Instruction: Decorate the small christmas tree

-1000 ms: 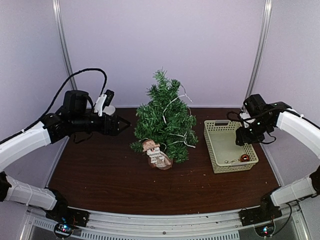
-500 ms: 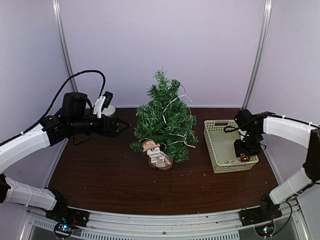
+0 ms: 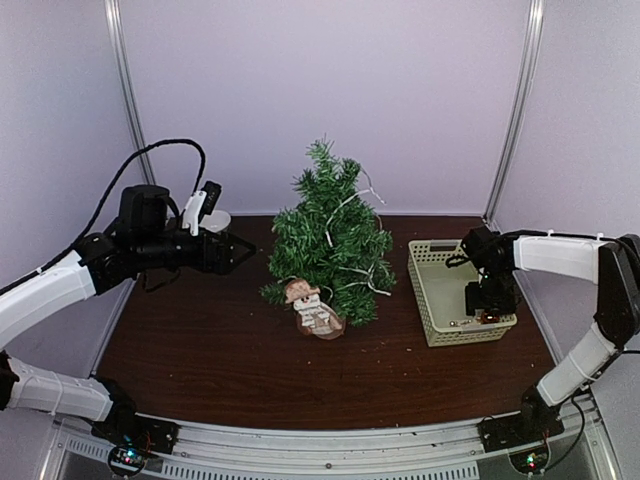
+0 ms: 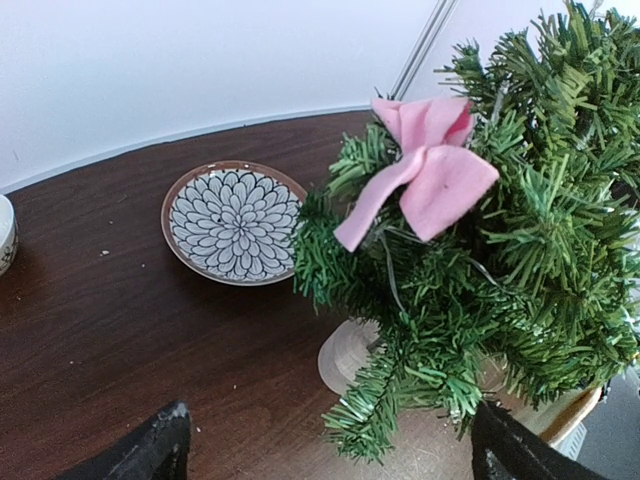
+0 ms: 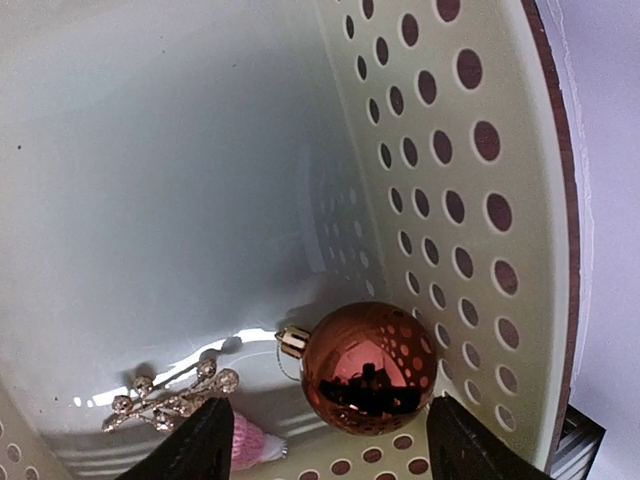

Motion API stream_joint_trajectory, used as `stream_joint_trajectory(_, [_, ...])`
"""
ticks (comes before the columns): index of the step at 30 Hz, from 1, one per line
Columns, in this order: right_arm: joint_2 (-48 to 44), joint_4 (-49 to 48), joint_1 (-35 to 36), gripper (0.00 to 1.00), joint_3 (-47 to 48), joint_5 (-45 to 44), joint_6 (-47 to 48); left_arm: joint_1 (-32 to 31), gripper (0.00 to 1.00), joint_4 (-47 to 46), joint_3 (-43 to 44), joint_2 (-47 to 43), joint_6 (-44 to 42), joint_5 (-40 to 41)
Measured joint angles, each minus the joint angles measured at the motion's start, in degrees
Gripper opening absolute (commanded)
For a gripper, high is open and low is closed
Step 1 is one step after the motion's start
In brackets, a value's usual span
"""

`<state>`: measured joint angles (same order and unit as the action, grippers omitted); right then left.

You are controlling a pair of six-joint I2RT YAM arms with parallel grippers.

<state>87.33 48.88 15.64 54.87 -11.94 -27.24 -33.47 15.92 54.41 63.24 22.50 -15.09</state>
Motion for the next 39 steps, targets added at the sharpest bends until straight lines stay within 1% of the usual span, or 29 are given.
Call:
stream_joint_trajectory(4, [1.7, -1.4, -0.4, 0.72, 0.0, -0.3, -0.6, 0.0, 0.98, 0.0, 0.0, 0.0, 0.0, 0.1])
stream_joint_trajectory(6, [2.5, -2.1, -1.0, 0.7, 0.0, -0.4, -1.1, 0.0, 0.98, 0.0, 0.0, 0.0, 0.0, 0.1])
stream_joint_trajectory(11, [5.1, -4.1, -2.6, 0.59, 0.2, 0.7, -1.1, 0.0, 0.98, 0.0, 0.0, 0.0, 0.0, 0.4])
stream_joint_trajectory(15, [6.9, -5.7, -3.2, 0.59, 1.8, 2.9, -1.0, 0.0, 0.98, 0.0, 0.0, 0.0, 0.0, 0.9])
stream_joint_trajectory(19, [7.1, -7.8, -3.2, 0.62, 3.0, 6.7, -1.0, 0.0, 0.98, 0.0, 0.0, 0.0, 0.0, 1.1])
stream_joint_trajectory(27, [7.1, -9.8, -3.3, 0.84, 4.4, 13.6, -0.8, 0.0, 0.98, 0.0, 0.0, 0.0, 0.0, 1.2])
stream_joint_trajectory(31, [5.9, -9.7, -3.6, 0.86, 5.8, 15.0, 3.4, 0.0, 0.98, 0.1, 0.0, 0.0, -0.1, 1.4])
stream_joint_trajectory(39, [-0.8, -9.7, -4.4, 0.81, 5.9, 16.1, 17.5, 0.0, 0.98, 0.7, 0.0, 0.0, -0.5, 1.4])
